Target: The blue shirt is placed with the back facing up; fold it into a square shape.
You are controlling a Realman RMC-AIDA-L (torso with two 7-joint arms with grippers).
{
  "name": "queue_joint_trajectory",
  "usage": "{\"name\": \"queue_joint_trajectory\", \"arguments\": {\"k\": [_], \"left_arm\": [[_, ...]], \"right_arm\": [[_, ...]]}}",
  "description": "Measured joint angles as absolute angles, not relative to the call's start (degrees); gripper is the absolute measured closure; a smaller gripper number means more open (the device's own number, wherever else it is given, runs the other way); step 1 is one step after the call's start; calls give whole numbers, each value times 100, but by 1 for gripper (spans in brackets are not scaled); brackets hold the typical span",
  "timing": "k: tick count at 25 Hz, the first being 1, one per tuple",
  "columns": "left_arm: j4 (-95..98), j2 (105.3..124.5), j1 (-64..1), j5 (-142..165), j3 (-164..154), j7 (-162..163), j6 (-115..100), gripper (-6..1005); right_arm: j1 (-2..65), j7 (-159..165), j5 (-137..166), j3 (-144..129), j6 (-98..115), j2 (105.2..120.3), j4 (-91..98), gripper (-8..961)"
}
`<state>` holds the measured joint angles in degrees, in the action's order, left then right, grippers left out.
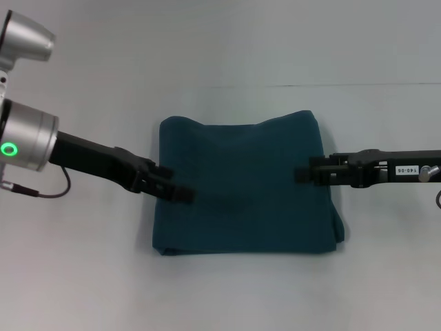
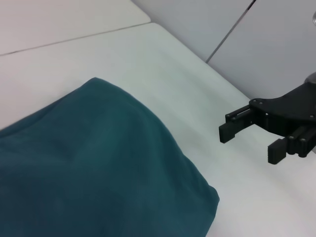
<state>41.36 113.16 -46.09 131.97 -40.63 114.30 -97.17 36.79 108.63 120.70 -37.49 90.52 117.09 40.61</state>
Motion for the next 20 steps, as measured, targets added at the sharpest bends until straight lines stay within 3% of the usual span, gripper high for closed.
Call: {"name": "queue_joint_trajectory", "arguments": {"k": [4,14,20], "left_arm": [[4164,11440,-4587,13199,-4064,11182,-9637,61],[4187,11451,-4589,13181,-4060,11295,-9462,62],[4192,11463,-4626,13181,-4060,11319,-9406,62]], "right_arm": [[3690,10779,11958,-3708,9109,11725,4066,181],[3622,10763,11742,-3588,9571,11524,4033,179],[3617,10764,11736,-3615,9546,11522,4024,179]]}}
